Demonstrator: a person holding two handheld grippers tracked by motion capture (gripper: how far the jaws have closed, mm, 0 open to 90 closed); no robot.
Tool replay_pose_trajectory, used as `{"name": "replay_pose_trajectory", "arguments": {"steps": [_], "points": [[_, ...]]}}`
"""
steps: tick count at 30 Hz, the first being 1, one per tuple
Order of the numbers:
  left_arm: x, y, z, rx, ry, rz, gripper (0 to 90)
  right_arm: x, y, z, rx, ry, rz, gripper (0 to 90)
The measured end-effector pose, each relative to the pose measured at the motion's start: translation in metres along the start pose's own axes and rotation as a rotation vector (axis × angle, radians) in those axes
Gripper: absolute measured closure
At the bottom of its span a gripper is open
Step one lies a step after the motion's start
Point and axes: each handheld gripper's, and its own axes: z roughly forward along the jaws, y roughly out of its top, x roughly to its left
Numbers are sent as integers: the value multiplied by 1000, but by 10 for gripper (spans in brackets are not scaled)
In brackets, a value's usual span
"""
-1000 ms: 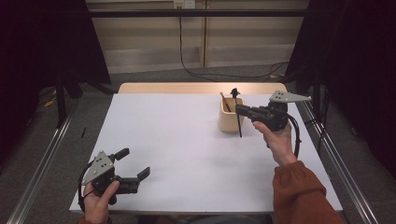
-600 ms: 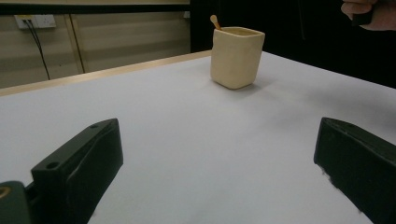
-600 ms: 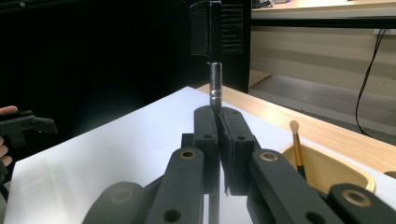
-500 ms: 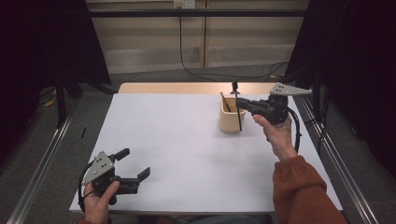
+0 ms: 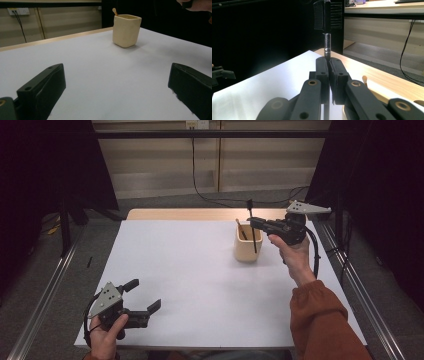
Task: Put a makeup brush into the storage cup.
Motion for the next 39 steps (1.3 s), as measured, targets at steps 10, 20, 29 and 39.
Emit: {"name": "replay_pose_trajectory", "arguments": {"steps": [10, 20, 29, 39], "points": [[0, 0, 0, -1, -1, 0, 12, -11, 10, 9, 5, -19, 1, 860], [0, 0, 0, 4, -3, 4, 12, -21, 22, 16, -4, -46, -6, 860], [0, 0, 0, 1, -6, 7, 12, -25, 31, 26, -8, -58, -12, 860], [1, 0, 1, 3, -10, 2, 12, -33, 33, 35, -4, -87, -10, 860]]}}
